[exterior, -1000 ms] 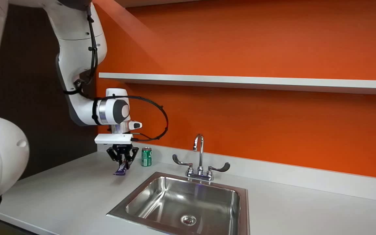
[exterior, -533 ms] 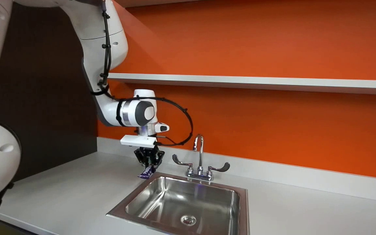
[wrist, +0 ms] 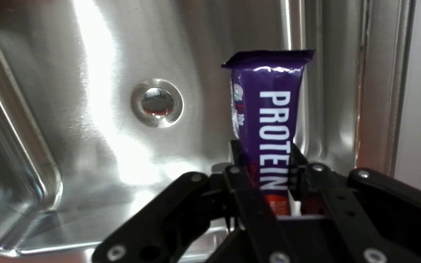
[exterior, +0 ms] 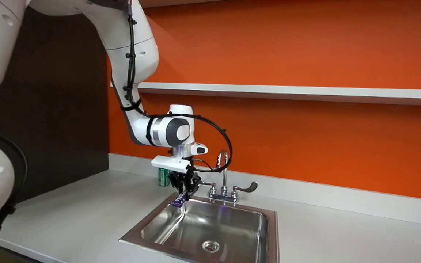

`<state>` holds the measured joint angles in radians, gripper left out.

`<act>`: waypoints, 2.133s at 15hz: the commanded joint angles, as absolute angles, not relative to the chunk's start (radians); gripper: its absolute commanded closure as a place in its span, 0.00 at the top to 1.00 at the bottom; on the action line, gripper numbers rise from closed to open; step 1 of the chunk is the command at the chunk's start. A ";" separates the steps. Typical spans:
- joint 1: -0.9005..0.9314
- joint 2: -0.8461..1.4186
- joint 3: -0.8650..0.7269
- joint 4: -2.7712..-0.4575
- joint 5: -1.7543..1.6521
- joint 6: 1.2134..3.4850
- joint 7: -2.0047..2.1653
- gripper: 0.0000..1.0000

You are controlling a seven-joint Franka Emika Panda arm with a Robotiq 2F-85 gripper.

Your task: Put the chocolate bar inside the sink

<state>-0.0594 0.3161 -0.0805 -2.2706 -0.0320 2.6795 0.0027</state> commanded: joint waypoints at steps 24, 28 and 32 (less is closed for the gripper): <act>-0.145 0.745 -0.063 -2.036 0.038 2.719 -0.012 0.07; -0.153 0.751 -0.063 -2.032 0.039 2.721 -0.011 0.07; -0.156 0.740 -0.065 -2.044 0.040 2.723 -0.010 0.63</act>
<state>-0.1344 0.7463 -0.0796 -2.0460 0.0200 2.7154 0.0034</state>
